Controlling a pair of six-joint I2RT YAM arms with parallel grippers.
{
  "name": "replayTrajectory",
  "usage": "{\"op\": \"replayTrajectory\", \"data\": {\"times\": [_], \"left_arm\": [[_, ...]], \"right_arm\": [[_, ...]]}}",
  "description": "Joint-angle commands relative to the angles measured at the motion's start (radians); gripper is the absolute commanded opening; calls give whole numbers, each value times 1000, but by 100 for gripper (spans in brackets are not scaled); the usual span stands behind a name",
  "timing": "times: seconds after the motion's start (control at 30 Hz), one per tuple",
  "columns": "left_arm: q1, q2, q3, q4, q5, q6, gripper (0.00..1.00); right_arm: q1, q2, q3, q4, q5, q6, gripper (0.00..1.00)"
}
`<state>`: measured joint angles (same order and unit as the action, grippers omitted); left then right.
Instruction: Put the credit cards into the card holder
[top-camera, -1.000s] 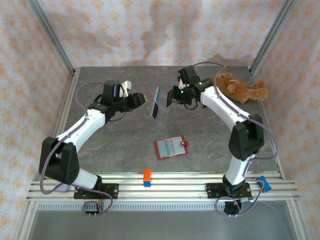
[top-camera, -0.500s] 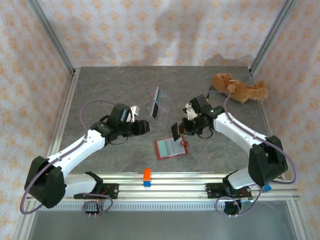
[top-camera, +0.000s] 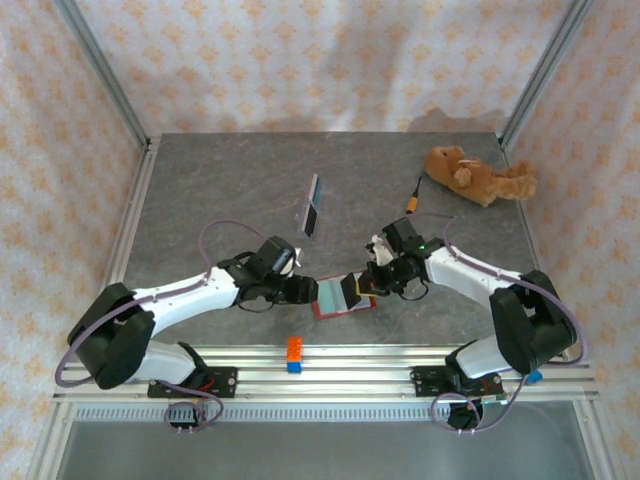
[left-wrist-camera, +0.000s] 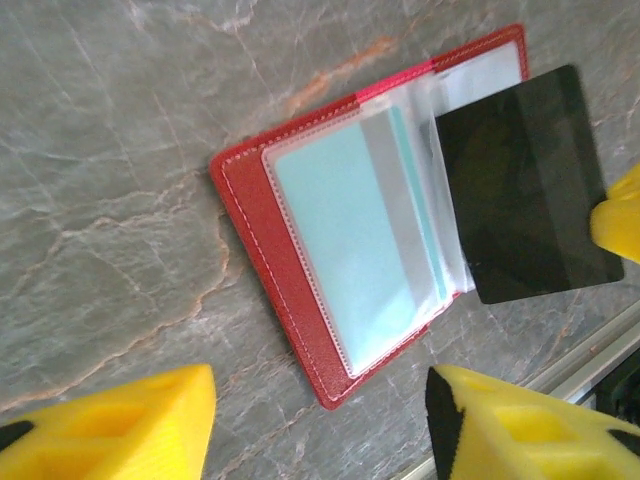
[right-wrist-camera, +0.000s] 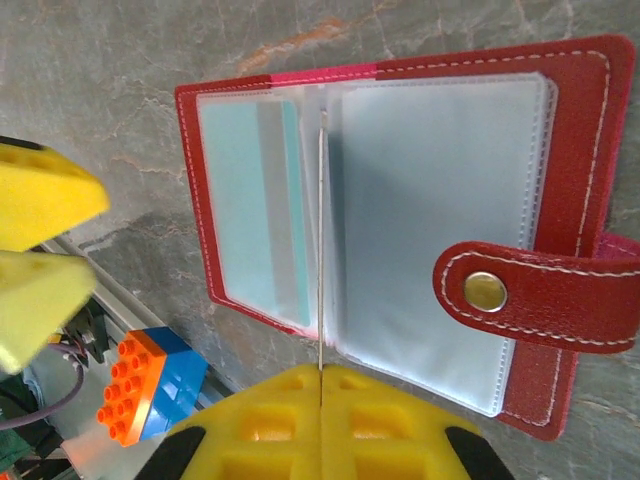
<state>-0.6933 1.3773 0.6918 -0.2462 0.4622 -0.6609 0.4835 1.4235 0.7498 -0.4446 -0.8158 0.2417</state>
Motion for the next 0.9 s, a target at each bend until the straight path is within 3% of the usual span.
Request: {"op": "replayTrajectory", "data": {"times": [0.0,0.07,0.1,0.4,0.87], "left_arm": [[-8,32,-5,65,-34,-9,71],[-8,57,2,71,-41,-7,86],[-8,69,7,75,-43,-5,87],[-8,153,21,94,-34,-11,83],[-8,183,52,128,22,-26,73]], "right_arm": [[5,-32,-3,60,-20,-1,0],[6,-11,3,82,-39,-12,0],[7,-1,5,89,-50,-18,0],[15,15,-23,91,33,-30,0],[15,70,-67,125,22,-4,0]]}}
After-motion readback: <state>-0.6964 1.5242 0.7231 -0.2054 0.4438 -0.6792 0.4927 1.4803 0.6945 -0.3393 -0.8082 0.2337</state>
